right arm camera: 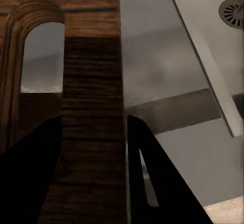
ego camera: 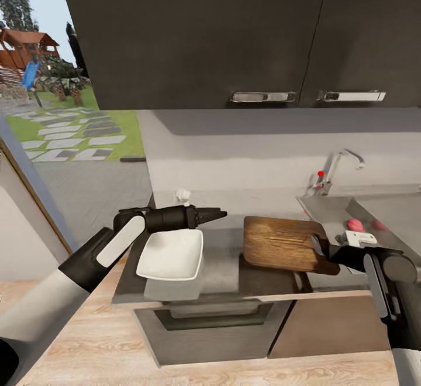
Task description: In the kitchen, take the Vidalia onion out of the sink, dice it on the chopping board with the paring knife, put the diced onion into the bowl on the countertop, then place both the paring knife and the chopping board into the sink.
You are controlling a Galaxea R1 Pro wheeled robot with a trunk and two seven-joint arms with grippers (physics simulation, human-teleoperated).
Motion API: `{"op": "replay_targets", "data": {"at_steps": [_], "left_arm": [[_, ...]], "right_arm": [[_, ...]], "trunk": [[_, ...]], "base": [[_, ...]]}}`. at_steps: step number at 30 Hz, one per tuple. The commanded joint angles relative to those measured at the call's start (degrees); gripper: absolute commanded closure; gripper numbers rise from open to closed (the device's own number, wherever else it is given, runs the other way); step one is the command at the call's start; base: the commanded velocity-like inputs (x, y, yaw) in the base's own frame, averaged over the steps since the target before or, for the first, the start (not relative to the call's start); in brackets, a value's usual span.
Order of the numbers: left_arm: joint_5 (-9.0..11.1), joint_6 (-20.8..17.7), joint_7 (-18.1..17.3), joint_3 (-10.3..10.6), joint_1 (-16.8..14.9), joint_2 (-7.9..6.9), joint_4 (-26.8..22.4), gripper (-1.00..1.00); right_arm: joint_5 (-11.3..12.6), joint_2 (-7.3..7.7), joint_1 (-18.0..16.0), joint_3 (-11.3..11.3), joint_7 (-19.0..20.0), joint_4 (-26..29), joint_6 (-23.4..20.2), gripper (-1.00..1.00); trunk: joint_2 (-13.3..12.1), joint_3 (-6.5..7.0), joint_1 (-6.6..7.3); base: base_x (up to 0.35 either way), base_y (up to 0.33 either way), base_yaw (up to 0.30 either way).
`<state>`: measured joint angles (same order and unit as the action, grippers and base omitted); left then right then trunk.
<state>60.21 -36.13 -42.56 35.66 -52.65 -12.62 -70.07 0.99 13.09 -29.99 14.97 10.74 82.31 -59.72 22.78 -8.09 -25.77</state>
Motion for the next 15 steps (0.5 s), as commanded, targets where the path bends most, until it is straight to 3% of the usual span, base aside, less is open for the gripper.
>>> {"op": "replay_targets", "data": {"at_steps": [1, 7, 12, 15], "left_arm": [[0.77, -0.38, 0.09, 0.11, -0.08, -0.13, -0.01, -1.0], [1.89, -0.35, 0.11, 0.11, -0.08, -0.6, 0.06, -1.0], [2.79, -0.31, 0.09, 0.11, -0.08, -0.92, 0.28, -1.0], [3.45, -0.21, 0.05, 0.11, -0.08, -1.42, 0.34, -1.0]], "right_arm": [[0.56, 0.01, -0.07, -0.31, 0.11, 0.05, -0.28, 1.0], [0.55, -0.05, -0.07, -3.22, 0.32, 0.05, -0.28, 1.0], [0.58, -0.17, -0.07, -6.73, 0.34, 0.05, -0.28, 1.0], [0.59, -0.29, -0.07, -7.53, 0.34, 0.05, -0.28, 1.0]], "trunk": [[0.14, -0.03, -0.01], [0.14, 0.54, -0.01], [0.14, 1.02, -0.01], [0.14, 1.25, -0.01]], "base": [[-0.277, -0.107, 0.0], [-0.182, -0.029, 0.0], [-0.015, -0.003, 0.0], [0.047, -0.001, 0.0]]}}
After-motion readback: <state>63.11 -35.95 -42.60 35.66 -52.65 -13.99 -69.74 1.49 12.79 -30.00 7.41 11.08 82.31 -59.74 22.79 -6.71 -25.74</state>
